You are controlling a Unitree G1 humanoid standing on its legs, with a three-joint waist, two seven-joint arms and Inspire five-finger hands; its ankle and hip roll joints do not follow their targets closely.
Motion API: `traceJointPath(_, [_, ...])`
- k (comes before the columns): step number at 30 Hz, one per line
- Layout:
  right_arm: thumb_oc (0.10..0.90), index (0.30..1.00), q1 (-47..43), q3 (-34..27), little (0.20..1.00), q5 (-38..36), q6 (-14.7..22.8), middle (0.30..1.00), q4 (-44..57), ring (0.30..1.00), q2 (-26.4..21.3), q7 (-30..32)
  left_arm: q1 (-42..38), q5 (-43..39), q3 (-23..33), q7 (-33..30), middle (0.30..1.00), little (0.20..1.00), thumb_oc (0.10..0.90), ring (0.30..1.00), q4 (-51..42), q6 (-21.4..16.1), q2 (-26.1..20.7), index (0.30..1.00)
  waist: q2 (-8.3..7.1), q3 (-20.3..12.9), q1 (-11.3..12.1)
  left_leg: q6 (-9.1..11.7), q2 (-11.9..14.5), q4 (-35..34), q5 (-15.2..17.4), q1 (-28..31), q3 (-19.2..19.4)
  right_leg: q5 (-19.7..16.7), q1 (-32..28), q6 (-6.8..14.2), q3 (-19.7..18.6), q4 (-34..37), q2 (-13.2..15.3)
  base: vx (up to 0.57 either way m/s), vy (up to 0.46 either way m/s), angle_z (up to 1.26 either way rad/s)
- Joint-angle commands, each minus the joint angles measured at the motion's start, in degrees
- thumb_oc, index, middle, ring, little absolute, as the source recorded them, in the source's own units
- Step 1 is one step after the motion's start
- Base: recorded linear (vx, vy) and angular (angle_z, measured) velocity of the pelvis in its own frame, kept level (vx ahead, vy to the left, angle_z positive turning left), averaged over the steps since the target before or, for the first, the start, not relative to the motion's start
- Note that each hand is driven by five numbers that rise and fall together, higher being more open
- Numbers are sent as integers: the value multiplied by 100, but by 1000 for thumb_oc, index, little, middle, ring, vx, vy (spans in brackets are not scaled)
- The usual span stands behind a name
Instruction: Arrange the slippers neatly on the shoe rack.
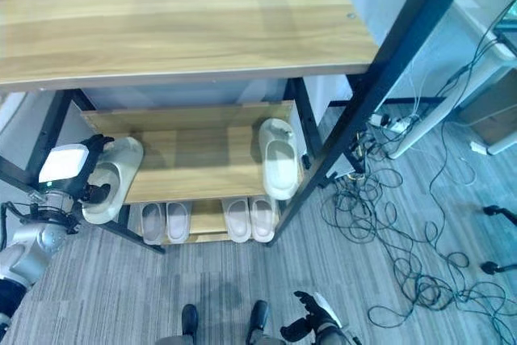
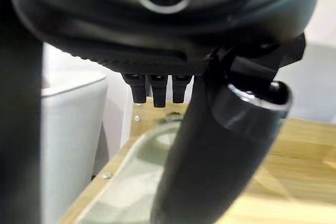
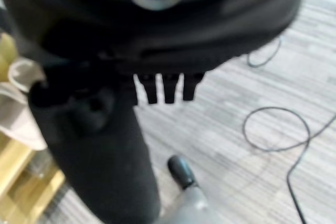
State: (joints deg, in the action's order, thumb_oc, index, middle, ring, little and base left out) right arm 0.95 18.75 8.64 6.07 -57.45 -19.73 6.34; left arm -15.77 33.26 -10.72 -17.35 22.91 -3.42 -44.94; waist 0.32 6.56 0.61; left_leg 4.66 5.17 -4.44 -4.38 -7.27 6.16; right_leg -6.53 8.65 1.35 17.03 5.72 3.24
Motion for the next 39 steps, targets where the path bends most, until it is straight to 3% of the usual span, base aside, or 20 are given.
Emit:
traceJointPath(1, [800, 900, -158, 88, 900, -198, 158, 900, 434, 900, -185, 40, -1043, -138, 6, -589, 300, 300, 400, 300, 100, -48, -442, 300, -100, -118, -119, 209, -29, -56, -44, -502, -307, 597, 7, 603, -228, -72, 327, 0, 0, 0])
traceJointPath(15, [800, 900, -204, 54, 900, -237, 181, 900, 409, 900, -117, 107, -1111, -431, -35, -622, 300, 300, 400, 300, -331, -275, -53, 300, -37, -89, -148, 188, -83, -56, -30, -571, -255, 564, 129, 598, -328, -72, 378, 0, 5, -2])
traceJointPath(27, [800, 900, -185, 20, 900, -181, 144, 900, 433, 900, -66, 166, -1108, -822, -183, -578, 300, 300, 400, 300, -1057, -546, 786, 300, 2, -54, -182, 193, -85, -56, 7, -504, -201, 571, 89, 605, -340, -72, 400, 0, -2, 0])
traceJointPath(33, [800, 900, -137, -40, 900, -183, 102, 900, 454, 900, -68, 261, -1157, -1094, -462, -568, 300, 300, 400, 300, -1388, -659, 1353, 300, 99, 5, -263, 175, -114, -56, 24, -455, -116, 561, 93, 605, -418, -72, 418, -2, -12, -3])
traceJointPath(39, [800, 900, -63, -111, 900, -177, 97, 900, 498, 900, -116, 357, -1432, -1179, -737, -625, 300, 300, 400, 300, -1372, -638, 1607, 300, 236, 39, -375, 146, -120, -56, 58, -395, -20, 540, 112, 627, -521, -72, 437, 1, 6, -13])
